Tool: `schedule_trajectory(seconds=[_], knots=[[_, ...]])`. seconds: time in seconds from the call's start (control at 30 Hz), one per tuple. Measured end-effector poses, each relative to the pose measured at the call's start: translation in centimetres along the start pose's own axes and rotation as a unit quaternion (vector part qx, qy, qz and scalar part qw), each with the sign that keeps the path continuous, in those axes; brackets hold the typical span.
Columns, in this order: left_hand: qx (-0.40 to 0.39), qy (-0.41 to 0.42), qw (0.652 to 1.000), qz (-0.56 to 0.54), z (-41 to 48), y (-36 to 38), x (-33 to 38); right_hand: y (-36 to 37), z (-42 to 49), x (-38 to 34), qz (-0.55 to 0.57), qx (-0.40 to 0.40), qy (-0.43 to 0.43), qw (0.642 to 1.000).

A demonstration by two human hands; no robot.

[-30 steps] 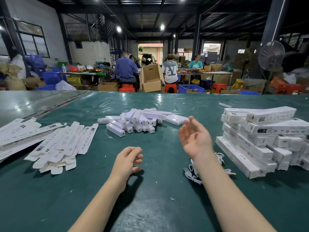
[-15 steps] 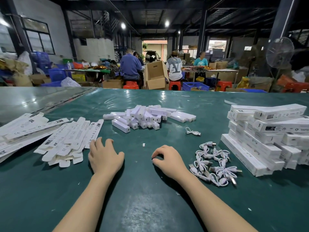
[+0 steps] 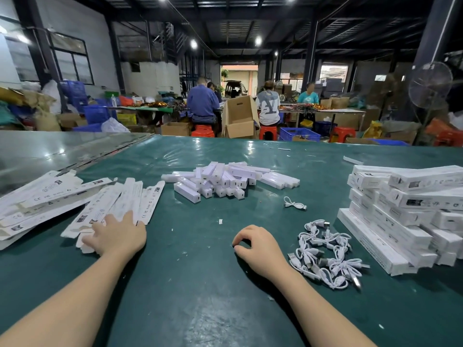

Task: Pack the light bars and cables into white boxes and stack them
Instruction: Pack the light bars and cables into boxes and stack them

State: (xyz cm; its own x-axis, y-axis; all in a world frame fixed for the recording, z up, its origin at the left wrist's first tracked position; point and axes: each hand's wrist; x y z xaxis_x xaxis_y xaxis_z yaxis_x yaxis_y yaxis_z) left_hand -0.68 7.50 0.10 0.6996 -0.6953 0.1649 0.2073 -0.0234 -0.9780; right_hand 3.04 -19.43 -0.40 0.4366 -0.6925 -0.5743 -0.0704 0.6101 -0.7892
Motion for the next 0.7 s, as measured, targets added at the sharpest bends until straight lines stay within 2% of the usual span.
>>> schedule_trajectory(seconds=[0.17,0.3,0.37,0.43,0.47,0.5,0.53,0.6,0.63,0.67,0.7], knots=[[0.047,0.017,0.998,-0.03,-1.5,0.2,0.7,0.0,-0.2,-0.3,-0.001,0.005,-0.001,1.0],[0.136,0.005,0.974,-0.18,-3.1,-0.1,2.1,0.1,-0.2,-0.2,0.001,0.011,-0.002,1.0],[0.153,0.006,0.947,-0.283,-4.3,-0.1,3.4,0.2,-0.1,-0.2,-0.001,0.013,-0.002,1.0],[0.178,0.013,0.887,-0.427,-6.1,-0.6,5.4,0.0,-0.1,-0.2,0.038,0.028,0.006,0.999],[0.194,0.037,0.848,-0.492,-7.1,-1.0,6.4,-0.1,0.1,-0.3,0.095,0.038,0.022,0.994],[0.207,0.083,0.816,-0.533,-8.2,-1.4,7.5,-0.4,0.1,-0.3,0.183,0.043,0.046,0.981],[0.206,0.145,0.791,-0.557,-9.4,-1.7,8.5,-0.7,0.2,-0.4,0.301,0.04,0.073,0.95],[0.153,0.288,0.749,-0.577,-11.8,-1.9,9.9,-1.5,0.3,-0.5,0.544,0.014,0.106,0.832],[0.115,0.353,0.739,-0.561,-12.6,-1.8,10.2,-1.8,0.3,-0.4,0.623,-0.002,0.106,0.775],[0.076,0.406,0.736,-0.535,-13.1,-1.4,10.3,-2.1,0.3,-0.2,0.666,-0.016,0.098,0.74],[0.039,0.44,0.737,-0.511,-13.3,-1.0,10.2,-2.3,0.2,0.0,0.682,-0.028,0.085,0.726]])
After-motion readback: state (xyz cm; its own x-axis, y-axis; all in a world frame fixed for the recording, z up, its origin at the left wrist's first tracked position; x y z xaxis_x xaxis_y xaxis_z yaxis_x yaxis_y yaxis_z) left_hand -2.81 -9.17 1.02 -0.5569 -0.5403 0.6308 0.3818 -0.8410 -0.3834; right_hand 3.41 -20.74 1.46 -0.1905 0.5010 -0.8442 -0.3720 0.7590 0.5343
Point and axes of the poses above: each hand's wrist, its own z-axis towards the middle knuckle, its own y-axis out of the palm, x = y × z, and after that the axes turned 5 degrees about y, right-handed
